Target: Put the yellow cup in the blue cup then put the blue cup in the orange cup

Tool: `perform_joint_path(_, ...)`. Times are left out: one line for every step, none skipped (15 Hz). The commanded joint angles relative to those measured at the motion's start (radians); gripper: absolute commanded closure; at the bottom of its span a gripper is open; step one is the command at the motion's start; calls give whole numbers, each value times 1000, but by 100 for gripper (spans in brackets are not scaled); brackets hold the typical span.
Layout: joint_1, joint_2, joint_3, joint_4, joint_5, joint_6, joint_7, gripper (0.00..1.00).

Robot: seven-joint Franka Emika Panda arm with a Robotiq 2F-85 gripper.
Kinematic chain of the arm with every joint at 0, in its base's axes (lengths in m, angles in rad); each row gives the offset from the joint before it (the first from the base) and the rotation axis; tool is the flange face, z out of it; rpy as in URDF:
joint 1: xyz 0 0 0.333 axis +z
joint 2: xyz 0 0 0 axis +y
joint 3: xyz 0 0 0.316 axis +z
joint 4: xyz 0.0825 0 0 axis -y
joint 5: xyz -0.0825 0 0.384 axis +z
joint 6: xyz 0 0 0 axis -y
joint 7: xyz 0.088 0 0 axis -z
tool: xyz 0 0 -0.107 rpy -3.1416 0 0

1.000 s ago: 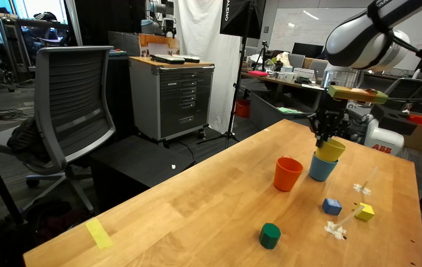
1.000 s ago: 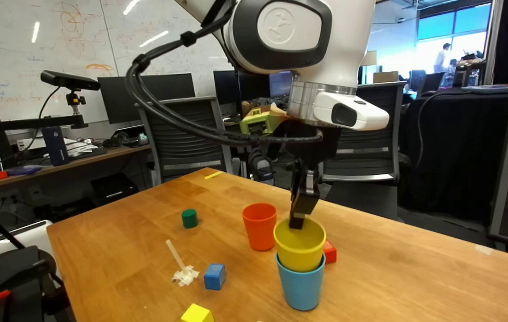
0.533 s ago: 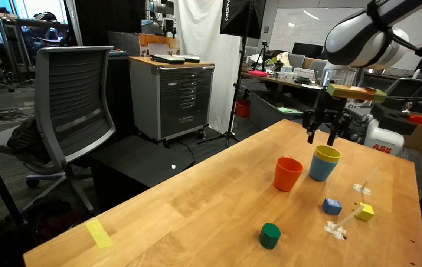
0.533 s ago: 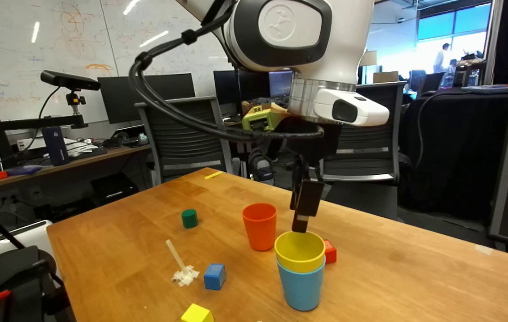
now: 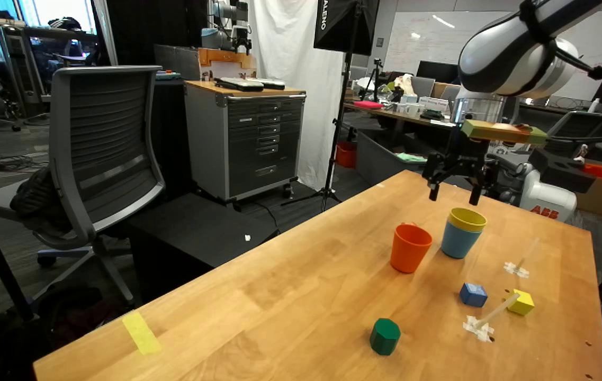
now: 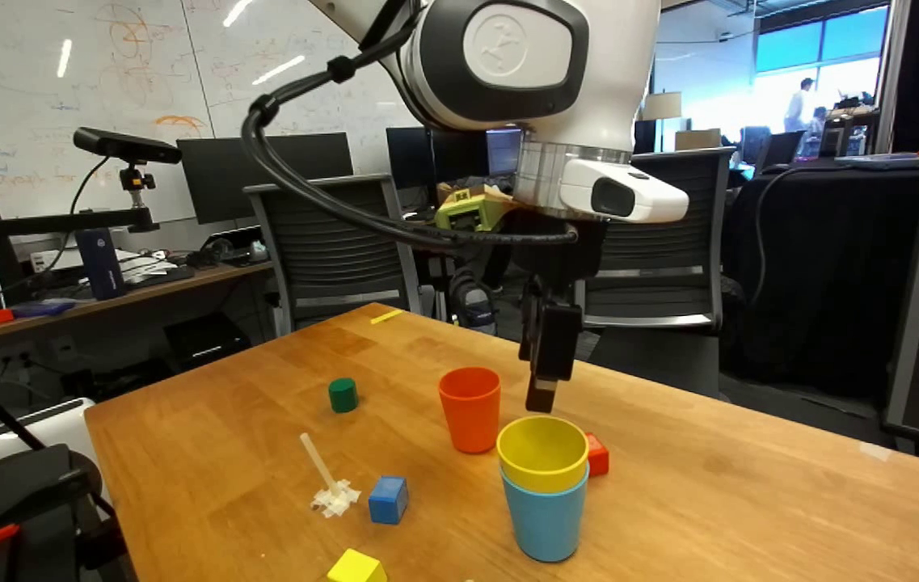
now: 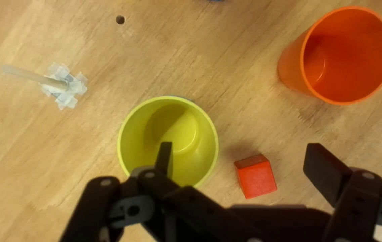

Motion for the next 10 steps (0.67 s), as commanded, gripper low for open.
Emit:
perform_joint_path(-1,16,4,16,0,0,-7,0)
perform_joint_path(-3,21,4,17,2,2,-10,0)
perform_joint_path(-9,28,8,18,8,4,-22,0)
perform_joint_path(-11,34,8,19,9,4,-25,0)
perform_joint_path(-14,45,10,20,12,7,-30,0)
perform_joint_path(-13,54,9,21,10,9,-30,0)
perform_joint_path(-10,68,7,23,4,13,-28,0)
perform_joint_path(-10,79,7,25,3,12,-29,0)
perform_joint_path(-8,94,6,28,-1,14,-27,0)
perform_joint_path(-7,104,6,30,-2,15,-26,0)
